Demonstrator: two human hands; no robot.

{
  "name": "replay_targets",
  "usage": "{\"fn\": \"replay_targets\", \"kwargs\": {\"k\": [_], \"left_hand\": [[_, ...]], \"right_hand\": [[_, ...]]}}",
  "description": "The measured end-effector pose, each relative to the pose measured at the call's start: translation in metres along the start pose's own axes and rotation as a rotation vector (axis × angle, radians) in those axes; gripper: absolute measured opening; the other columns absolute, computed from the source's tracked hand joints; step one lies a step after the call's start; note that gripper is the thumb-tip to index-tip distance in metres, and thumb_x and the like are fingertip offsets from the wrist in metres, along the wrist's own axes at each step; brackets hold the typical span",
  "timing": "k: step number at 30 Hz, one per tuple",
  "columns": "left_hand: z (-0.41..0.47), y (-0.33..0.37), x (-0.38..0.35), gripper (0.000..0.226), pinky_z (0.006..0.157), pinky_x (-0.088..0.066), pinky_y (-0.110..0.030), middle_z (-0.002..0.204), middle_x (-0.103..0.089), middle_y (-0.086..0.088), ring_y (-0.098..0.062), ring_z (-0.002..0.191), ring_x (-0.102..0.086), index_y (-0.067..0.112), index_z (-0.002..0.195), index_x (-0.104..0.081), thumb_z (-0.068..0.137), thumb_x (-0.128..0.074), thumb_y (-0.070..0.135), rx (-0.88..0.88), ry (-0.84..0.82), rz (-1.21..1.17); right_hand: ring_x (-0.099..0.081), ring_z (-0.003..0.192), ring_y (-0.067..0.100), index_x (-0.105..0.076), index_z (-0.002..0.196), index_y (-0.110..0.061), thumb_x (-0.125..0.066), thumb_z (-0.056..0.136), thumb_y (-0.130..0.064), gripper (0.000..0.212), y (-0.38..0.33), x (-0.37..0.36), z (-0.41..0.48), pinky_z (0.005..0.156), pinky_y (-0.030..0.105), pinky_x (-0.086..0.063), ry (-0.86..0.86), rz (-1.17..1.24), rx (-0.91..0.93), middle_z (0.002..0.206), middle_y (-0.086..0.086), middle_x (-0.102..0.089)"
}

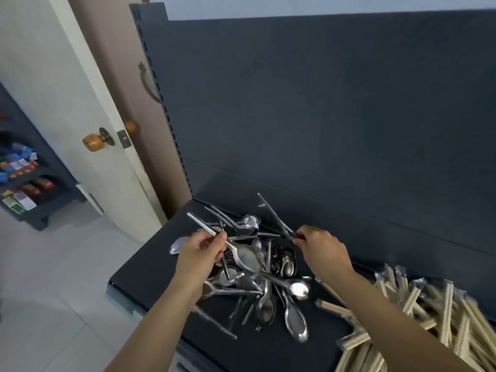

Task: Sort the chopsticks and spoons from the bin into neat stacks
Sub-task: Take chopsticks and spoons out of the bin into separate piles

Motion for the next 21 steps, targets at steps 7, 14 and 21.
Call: {"fn": "replay_targets", "kwargs": {"k": [7,14,21], "left_hand": [[0.067,-0.015,-0.007,0.018,0.071,-0.054,-0.025,0.071,-0.063,-0.004,-0.013,0.069,-0.061,0.004,0.080,-0.065,0.087,-0.066,0.019,0.141,-0.214,-0.063],[0.108,-0.046,-0.007,0.011,0.065,-0.053,-0.025,0.076,-0.063,-0.009,-0.016,0.071,-0.061,0.001,0.084,-0.064,0.087,-0.066,0.012,0.299,-0.350,-0.011],[0.125,-0.052,-0.012,0.008,0.058,-0.054,-0.023,0.080,-0.065,-0.010,-0.016,0.069,-0.064,0.004,0.093,-0.064,0.087,-0.065,0.010,0.218,-0.431,0.226]], "right_hand": [[-0.061,0.093,0.025,-0.055,0.108,-0.017,-0.042,0.099,-0.031,0.021,-0.006,-0.026,0.028,0.072,0.032,-0.042,-0.077,-0.134,-0.236,0.105,0.003,-0.062],[-0.061,0.096,0.027,-0.059,0.109,-0.018,-0.045,0.098,-0.032,0.022,-0.007,-0.048,0.030,0.076,0.034,-0.045,-0.129,-0.153,-0.394,0.105,0.005,-0.064],[-0.061,0.098,0.029,-0.062,0.108,-0.022,-0.052,0.094,-0.031,0.020,-0.007,-0.052,0.030,0.080,0.033,-0.046,-0.134,-0.085,-0.485,0.105,0.006,-0.066]]}}
Point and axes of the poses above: each hand's wrist, its own z-axis towards the middle knuckle, its own x-axis out of the back of the hand, y = z × x, the point moved 2 cm from there along z, towards the middle knuckle
